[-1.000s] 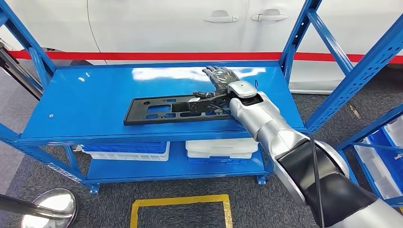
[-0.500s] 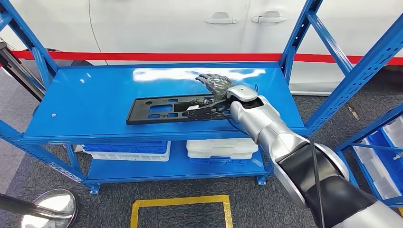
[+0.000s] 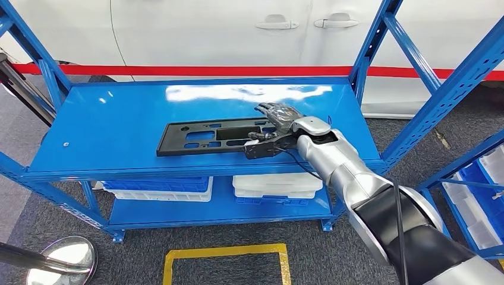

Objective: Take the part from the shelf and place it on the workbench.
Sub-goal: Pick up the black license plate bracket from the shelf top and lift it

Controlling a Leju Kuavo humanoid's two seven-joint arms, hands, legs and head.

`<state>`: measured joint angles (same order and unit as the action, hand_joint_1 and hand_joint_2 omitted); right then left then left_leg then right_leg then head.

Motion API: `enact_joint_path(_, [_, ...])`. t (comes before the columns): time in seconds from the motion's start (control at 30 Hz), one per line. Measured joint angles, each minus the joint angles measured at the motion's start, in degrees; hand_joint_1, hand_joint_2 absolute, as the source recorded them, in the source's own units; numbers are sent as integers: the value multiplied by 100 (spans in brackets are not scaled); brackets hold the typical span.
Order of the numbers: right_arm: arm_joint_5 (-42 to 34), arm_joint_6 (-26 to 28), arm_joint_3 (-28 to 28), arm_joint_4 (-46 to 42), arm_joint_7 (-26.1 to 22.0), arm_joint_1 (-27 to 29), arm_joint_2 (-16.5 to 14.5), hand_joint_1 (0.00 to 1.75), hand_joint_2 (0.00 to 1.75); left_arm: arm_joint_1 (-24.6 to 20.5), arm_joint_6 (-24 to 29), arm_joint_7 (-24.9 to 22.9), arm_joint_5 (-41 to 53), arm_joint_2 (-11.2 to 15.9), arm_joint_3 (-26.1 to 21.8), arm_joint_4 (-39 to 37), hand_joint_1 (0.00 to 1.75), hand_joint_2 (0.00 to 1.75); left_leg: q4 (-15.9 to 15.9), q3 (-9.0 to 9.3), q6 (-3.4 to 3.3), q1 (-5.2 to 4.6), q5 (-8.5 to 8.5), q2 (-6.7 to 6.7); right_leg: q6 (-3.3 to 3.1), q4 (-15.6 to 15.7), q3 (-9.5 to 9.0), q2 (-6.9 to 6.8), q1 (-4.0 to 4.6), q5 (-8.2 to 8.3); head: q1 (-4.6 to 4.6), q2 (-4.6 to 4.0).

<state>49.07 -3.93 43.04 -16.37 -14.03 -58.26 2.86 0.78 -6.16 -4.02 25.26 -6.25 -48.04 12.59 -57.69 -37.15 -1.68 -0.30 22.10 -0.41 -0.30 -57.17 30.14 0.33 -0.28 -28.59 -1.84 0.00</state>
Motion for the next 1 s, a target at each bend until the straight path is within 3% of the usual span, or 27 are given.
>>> enact_joint_path(1.0, [-78, -165, 134, 0, -160, 198, -2, 0, 0, -13, -49, -7, 175, 6, -121, 0, 0, 0, 0, 0, 0, 0, 0, -1, 0, -1, -2, -1, 0, 0, 0, 0])
